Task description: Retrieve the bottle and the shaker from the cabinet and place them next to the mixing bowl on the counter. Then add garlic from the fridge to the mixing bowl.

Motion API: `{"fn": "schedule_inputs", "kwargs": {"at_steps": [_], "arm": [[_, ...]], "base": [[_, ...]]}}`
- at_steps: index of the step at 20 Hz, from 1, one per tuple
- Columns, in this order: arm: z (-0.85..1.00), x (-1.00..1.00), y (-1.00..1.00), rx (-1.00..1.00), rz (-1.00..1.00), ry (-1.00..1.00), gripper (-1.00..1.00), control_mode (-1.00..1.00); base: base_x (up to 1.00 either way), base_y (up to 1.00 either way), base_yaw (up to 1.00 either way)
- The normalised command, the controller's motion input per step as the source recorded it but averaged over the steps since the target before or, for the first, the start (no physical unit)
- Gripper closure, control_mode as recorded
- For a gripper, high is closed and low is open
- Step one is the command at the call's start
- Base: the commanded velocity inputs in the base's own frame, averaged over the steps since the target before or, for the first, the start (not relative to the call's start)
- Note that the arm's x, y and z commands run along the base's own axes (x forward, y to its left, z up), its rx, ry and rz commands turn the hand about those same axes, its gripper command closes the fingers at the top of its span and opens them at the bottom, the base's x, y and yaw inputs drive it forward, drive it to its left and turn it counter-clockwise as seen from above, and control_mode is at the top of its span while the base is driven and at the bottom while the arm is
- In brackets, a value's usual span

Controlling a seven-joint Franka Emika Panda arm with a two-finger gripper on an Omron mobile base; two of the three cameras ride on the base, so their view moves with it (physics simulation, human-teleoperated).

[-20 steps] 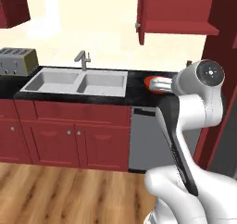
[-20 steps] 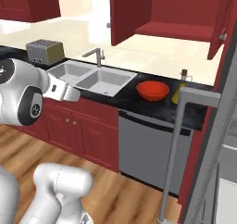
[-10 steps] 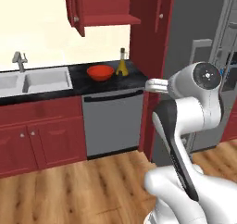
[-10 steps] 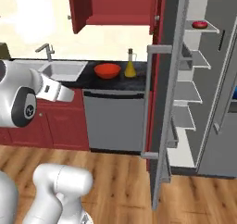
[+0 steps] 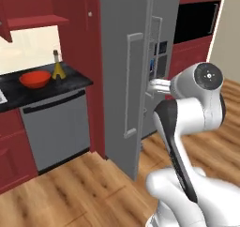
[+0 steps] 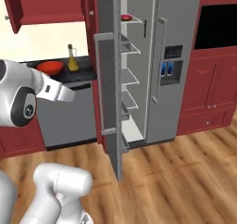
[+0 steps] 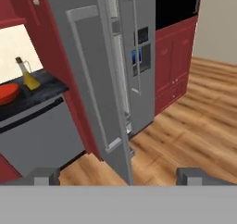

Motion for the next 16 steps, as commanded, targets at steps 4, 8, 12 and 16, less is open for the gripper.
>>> {"fn": "schedule_inputs", "kwargs": {"at_steps": [4, 8, 12, 16], "arm": [[0.00, 0.00, 0.00, 0.00, 0.00, 0.00, -1.00, 1.00], [0.00, 0.00, 0.00, 0.00, 0.00, 0.00, -1.00, 1.00], [0.00, 0.00, 0.00, 0.00, 0.00, 0.00, -1.00, 1.00], [0.00, 0.00, 0.00, 0.00, 0.00, 0.00, -1.00, 1.00]], "base": [[-0.02, -1.00, 0.00], [0.59, -1.00, 0.04], [1.00, -1.00, 0.15], [0.81, -1.00, -0.07]]}}
